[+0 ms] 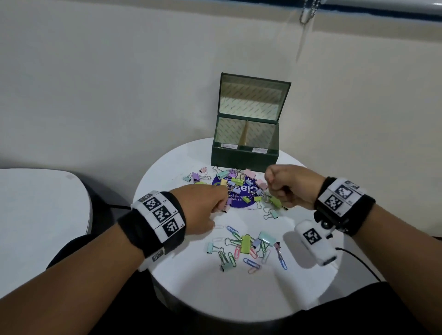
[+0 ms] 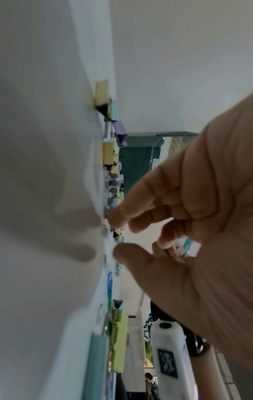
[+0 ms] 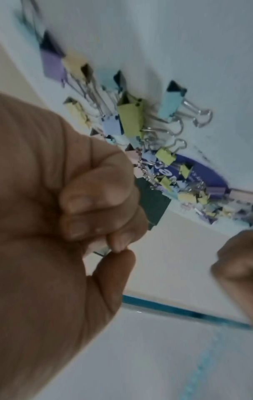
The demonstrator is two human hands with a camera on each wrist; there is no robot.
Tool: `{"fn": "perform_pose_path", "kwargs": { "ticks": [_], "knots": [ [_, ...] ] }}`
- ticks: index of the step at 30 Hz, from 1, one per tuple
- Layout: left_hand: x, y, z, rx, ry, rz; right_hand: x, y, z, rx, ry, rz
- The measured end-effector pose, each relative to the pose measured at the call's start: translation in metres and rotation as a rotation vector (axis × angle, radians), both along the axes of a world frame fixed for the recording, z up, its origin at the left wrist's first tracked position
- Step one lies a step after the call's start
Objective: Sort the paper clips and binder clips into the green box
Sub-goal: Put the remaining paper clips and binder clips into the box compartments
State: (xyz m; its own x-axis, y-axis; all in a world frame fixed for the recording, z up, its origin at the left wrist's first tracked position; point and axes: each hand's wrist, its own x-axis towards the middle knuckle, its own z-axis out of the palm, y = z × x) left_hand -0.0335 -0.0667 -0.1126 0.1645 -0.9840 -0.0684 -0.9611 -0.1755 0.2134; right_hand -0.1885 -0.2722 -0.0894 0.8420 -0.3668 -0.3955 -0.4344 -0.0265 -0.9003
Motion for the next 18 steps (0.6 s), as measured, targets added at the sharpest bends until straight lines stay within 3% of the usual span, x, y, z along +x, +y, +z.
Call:
{"fn": "perform_pose_path", "kwargs": {
  "ticks": [2,8,10,14,16,18],
  "knots": [
    [-0.002,0.001,-0.002,0.023,-0.005,-0.009,-0.011,-0.004,-0.003,0.052,-0.035,-0.018],
    [-0.006,-0.004,0.000,0.056,-0.056,-0.042,-0.036,0.027,-0.008,-0.042,0.047,0.169],
    [-0.006,-0.003,0.001,0.068,-0.067,-0.041,-0.044,0.039,-0.007,-0.247,0.088,0.325],
    [-0.007,-0.002,-0.001,0.057,-0.077,-0.056,-0.052,0.057,-0.012,-0.902,0.317,0.587],
    [-0.008,0.000,-0.001,0.052,-0.068,-0.063,-0.052,0.059,-0.015,-1.055,0.353,0.608],
    [-0.008,-0.001,-0.001,0.062,-0.091,-0.100,-0.052,0.055,-0.016,-1.085,0.334,0.594]
  ]
}}
